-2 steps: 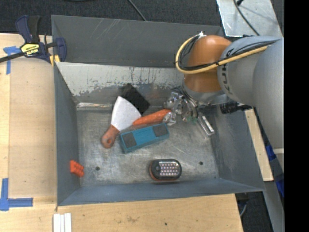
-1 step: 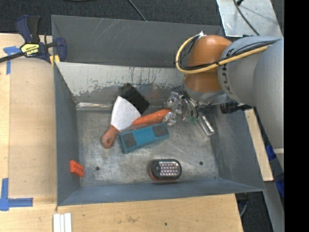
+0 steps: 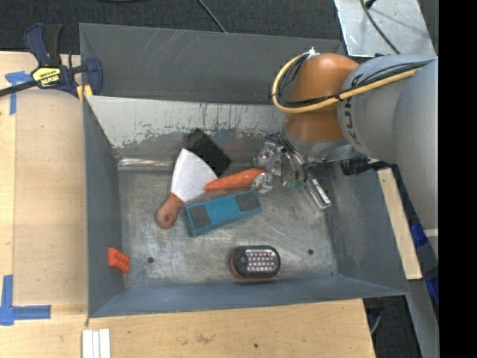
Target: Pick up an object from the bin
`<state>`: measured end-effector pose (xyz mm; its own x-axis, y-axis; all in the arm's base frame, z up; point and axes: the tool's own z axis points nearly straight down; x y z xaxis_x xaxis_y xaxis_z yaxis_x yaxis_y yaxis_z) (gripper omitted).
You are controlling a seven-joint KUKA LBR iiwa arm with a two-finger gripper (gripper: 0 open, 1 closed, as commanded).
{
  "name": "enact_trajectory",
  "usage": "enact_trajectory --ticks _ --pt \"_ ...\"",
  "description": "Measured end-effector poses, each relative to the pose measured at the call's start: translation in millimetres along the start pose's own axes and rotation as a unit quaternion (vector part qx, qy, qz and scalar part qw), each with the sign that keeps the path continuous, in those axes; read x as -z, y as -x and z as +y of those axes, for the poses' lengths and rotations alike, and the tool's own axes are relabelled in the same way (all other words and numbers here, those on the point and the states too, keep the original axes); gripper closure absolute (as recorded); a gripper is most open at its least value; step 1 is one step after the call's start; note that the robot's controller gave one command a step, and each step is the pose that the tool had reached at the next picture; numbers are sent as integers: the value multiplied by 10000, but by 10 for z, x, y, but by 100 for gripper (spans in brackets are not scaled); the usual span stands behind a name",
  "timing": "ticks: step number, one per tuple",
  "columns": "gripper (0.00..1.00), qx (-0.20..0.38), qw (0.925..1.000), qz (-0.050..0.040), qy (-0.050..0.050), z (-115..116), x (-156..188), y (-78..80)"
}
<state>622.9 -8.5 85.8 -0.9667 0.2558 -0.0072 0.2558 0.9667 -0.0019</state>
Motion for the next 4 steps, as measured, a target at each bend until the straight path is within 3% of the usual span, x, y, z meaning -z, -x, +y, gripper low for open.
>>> enact_trajectory --ticks 3,4 --pt "100 7 10000 48 5 1 390 -17" --pt "100 9 10000 7 16 5 537 7"
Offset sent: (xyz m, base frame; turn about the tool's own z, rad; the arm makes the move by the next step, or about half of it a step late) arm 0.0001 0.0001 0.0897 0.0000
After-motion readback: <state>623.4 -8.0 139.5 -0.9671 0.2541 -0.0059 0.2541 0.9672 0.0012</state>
